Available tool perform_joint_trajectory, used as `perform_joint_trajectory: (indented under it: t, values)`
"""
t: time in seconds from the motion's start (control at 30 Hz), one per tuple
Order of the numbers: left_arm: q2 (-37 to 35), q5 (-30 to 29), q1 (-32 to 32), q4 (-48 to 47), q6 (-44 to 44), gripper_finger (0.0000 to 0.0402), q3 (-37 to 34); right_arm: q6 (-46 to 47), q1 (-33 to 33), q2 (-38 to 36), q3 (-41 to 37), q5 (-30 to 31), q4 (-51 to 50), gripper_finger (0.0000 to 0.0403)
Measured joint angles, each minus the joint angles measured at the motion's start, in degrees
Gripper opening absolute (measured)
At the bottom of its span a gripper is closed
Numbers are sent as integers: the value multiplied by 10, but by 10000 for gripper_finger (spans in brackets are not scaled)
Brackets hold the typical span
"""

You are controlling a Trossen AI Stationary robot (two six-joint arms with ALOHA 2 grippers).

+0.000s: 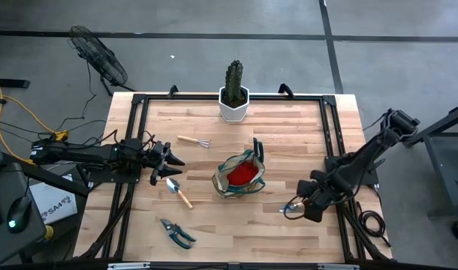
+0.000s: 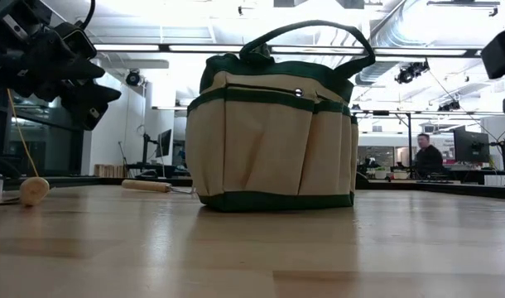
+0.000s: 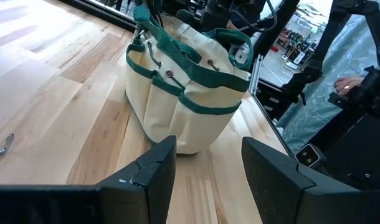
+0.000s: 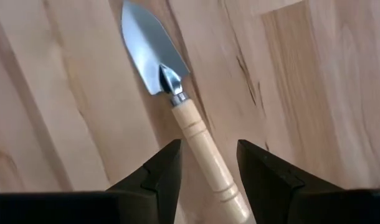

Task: Pick & Place Garden tools in Gardening bag
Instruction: Adjust the brown gardening bag

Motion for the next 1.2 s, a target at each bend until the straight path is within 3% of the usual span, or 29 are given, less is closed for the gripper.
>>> perform_joint_trajectory:
  t: [0.23,0.43,0.63,0.73,1.03,1.2]
  values:
    - [0,1,0,0,0,180,0,23,-1,22,-1,23,22,146]
    - [0,-15,0,1,-1,180,0,85,-26,22,-1,188,73,146]
    - [0,-15,0,7,5,180,0,64,-62,22,-1,359,131,146]
    - [0,-21,0,14,16,180,0,38,-89,22,-1,374,155,146]
    - [1,-26,0,66,47,180,0,91,-184,73,-1,375,180,146]
    - [21,-13,0,80,47,180,0,72,-210,113,-1,358,206,122]
